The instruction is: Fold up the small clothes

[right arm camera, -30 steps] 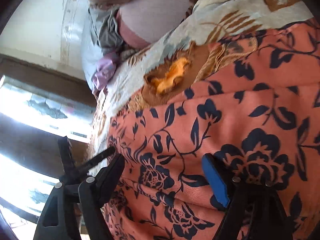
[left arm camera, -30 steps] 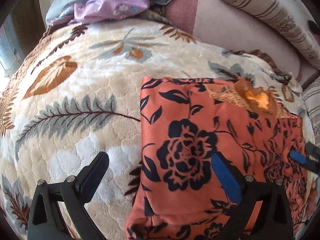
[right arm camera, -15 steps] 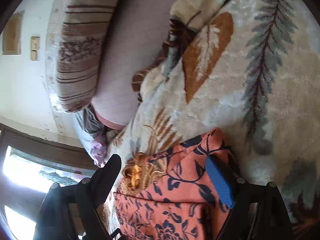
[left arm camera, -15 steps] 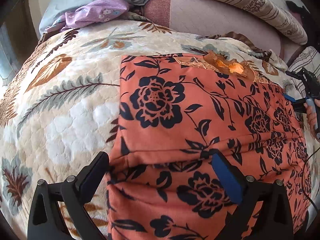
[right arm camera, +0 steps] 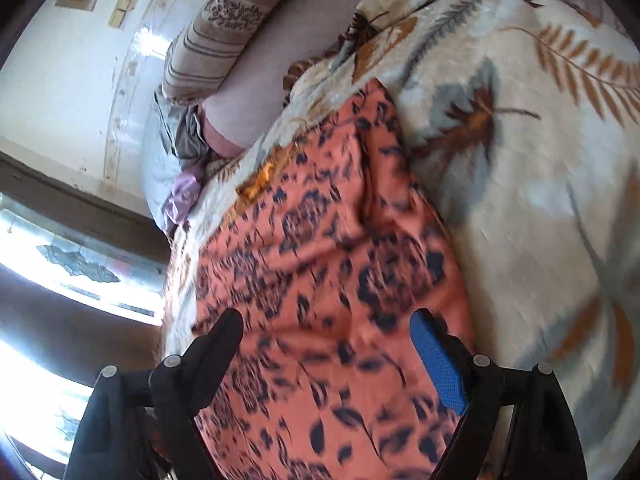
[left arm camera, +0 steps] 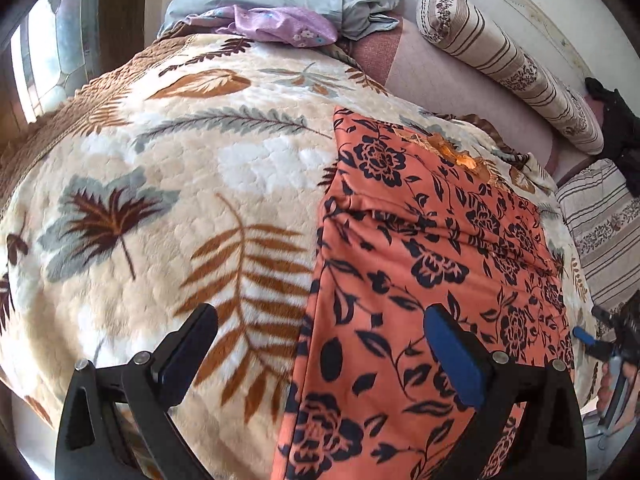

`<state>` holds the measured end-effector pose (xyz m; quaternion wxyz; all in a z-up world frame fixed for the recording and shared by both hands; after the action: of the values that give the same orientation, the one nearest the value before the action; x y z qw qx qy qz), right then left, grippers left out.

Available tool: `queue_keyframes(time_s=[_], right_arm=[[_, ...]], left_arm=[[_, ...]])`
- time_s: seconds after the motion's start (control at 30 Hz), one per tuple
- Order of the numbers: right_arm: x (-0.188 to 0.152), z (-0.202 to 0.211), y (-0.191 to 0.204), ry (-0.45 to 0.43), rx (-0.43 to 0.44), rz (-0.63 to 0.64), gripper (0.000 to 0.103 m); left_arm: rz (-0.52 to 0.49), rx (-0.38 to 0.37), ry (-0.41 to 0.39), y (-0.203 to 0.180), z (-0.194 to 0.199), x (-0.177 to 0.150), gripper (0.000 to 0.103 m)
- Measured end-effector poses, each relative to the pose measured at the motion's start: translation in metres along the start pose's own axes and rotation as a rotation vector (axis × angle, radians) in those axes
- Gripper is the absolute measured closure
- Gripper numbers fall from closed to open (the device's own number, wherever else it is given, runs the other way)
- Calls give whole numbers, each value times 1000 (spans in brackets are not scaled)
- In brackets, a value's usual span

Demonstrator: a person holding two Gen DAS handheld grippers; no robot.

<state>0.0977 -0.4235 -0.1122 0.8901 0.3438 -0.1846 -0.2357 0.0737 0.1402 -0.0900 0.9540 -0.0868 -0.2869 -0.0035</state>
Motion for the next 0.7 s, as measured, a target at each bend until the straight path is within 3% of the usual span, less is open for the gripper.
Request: queue_keyframes(time_s=[0.17,0.27,0.37,0.6,0.7], right_arm=[[-42,35,-51,1,-96,-74,15],[-52,49,-68,-15,-65,-129,16],[-61,48,-67,2,-33,-140,16],[-75,40,-65,84,-58,-95,16],[-82,43,-67,130,-21,-99,15]], left_arm=[[60,-14,29,11,12,-42,1],[88,-29,61,12,13,-64,1],[89,-27,75,8,15,-77,1],[56,-28,145,3,11,-95,1],[82,-47,147,9,19,-100,1]])
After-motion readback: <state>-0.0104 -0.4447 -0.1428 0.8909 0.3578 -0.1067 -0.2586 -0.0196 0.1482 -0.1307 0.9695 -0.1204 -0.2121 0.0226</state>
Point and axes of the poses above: each gripper's, at about its wrist camera, not at the fingertips, and z roughly against the way its jaws point, y to its left, x to its top, the point moved 1 cm from there along -z, roughly the way its jaws point, and after that the axes turned 10 degrees about -z, right-handed, at the moved point
